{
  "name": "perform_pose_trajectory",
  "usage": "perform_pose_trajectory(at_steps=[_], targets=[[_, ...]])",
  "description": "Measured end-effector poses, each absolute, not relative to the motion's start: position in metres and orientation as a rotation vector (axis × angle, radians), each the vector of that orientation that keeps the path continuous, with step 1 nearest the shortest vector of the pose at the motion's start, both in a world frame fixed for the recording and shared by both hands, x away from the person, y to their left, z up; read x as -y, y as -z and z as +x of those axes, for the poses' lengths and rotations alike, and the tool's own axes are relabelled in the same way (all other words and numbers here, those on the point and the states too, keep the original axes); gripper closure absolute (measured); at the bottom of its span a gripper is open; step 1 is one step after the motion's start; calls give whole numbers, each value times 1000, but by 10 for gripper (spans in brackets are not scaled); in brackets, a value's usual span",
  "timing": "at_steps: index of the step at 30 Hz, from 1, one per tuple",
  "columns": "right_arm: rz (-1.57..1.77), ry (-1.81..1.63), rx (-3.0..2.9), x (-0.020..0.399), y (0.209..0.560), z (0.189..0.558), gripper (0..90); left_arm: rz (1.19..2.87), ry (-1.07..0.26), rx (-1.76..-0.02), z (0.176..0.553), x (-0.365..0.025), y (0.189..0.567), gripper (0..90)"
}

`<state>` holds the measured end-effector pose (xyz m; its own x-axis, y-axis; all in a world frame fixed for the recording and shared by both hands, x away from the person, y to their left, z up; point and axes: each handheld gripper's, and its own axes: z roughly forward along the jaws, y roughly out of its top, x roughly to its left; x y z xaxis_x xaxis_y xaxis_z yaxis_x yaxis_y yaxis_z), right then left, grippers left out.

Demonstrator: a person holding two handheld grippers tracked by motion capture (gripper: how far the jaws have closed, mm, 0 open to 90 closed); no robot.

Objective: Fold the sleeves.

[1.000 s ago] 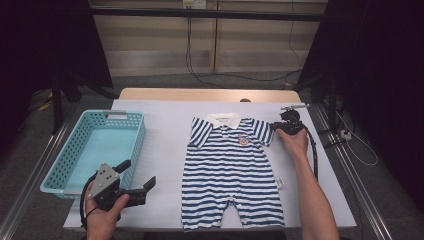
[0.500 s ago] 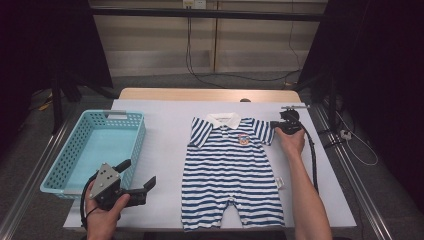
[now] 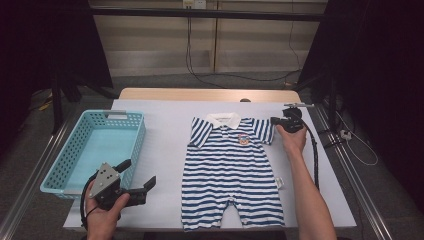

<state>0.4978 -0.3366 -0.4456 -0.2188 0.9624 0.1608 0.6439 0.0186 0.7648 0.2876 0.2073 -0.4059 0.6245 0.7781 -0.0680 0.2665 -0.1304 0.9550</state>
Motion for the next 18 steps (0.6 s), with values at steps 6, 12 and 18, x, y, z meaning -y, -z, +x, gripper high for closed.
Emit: perform_pose_trajectory(at_steps=[6, 12, 18], targets=[[1596, -1107, -1885, 336, 439, 495, 882, 1691, -553, -860, 288, -207, 406, 25], [1553, -1148, -1906, 328, 431, 491, 882, 1705, -556, -858, 288, -208, 406, 26], [1488, -1174, -1947, 314, 429, 489, 880, 1705, -560, -862, 289, -208, 406, 26]])
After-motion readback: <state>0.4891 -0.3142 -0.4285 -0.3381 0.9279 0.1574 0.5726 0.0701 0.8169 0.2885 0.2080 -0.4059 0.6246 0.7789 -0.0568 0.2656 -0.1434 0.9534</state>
